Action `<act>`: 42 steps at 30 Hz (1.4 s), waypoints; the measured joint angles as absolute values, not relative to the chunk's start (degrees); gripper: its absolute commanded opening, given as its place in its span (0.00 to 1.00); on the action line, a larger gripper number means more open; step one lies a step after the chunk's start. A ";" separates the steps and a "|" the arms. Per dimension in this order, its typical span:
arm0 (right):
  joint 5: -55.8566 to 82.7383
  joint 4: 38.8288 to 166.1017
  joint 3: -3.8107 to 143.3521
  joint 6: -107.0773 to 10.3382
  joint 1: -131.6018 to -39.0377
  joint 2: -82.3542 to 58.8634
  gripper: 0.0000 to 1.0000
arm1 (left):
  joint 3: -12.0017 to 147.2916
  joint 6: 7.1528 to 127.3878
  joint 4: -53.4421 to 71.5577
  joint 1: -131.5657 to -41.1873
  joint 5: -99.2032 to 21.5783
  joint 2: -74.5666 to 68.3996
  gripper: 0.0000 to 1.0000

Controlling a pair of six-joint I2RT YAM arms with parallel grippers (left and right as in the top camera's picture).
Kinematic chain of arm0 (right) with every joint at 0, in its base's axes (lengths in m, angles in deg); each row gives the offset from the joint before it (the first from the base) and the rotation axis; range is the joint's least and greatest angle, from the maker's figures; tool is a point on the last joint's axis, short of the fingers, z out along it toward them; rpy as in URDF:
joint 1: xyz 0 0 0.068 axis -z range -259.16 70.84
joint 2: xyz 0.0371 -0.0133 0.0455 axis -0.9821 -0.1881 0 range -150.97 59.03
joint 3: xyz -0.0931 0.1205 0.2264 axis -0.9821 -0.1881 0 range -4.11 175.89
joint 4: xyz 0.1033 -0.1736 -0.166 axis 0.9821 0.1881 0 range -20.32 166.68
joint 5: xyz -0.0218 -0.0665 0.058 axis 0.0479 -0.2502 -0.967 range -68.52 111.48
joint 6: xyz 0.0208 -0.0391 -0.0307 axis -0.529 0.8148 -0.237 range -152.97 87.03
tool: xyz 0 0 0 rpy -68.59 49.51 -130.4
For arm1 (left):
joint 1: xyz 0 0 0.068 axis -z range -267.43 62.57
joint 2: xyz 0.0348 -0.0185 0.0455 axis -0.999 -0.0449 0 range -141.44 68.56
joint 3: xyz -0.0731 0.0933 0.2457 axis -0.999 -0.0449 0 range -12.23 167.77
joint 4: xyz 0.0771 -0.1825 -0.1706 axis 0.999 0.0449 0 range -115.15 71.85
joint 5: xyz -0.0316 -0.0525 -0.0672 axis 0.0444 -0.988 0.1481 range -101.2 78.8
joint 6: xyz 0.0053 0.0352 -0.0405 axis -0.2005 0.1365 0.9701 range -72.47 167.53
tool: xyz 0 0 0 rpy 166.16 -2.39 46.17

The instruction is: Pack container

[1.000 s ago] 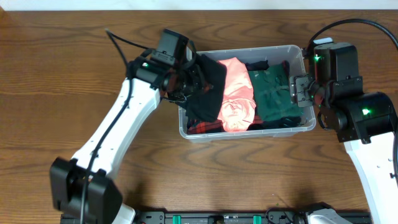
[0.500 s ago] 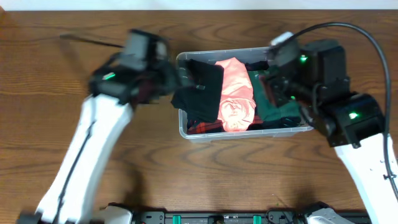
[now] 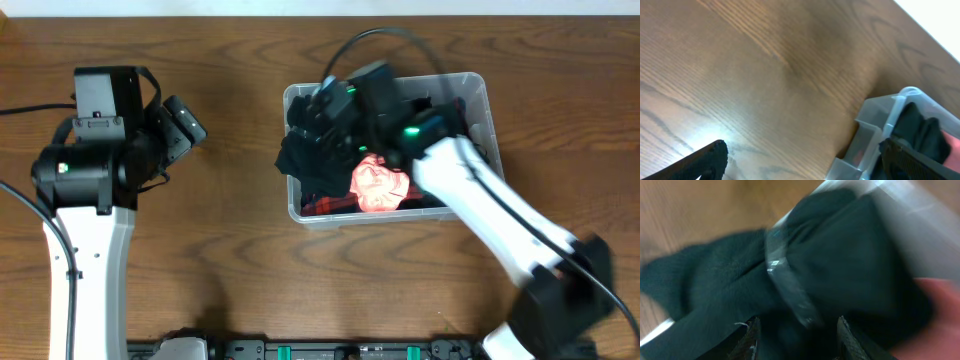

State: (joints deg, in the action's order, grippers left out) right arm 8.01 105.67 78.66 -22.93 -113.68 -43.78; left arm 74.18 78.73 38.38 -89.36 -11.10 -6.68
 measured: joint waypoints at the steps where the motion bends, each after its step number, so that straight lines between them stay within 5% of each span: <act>1: 7.86 105.62 78.66 -22.58 -114.05 -45.57 0.48 | 74.14 78.56 38.55 -89.51 -10.97 -7.03 0.98; 11: 15.22 110.54 81.26 -23.28 -115.54 -52.21 0.46 | 73.85 77.25 38.95 -89.58 -10.77 -8.76 0.98; 22: 24.10 110.83 81.39 -24.79 -113.85 -39.34 0.69 | 73.83 73.71 38.95 -89.58 -10.77 -8.76 0.98; 30: 28.16 114.83 84.58 -30.60 -98.90 -23.78 0.73 | 73.83 67.96 37.44 -89.58 -10.73 -8.76 0.98; 36: 26.85 117.03 82.20 -34.05 -88.13 -26.71 0.84 | 73.83 66.25 35.84 -89.58 -8.30 -8.76 0.98; 42: 26.24 119.61 80.56 -36.96 -81.09 -29.77 0.84 | 73.83 60.13 35.93 -89.58 -7.03 -9.87 0.98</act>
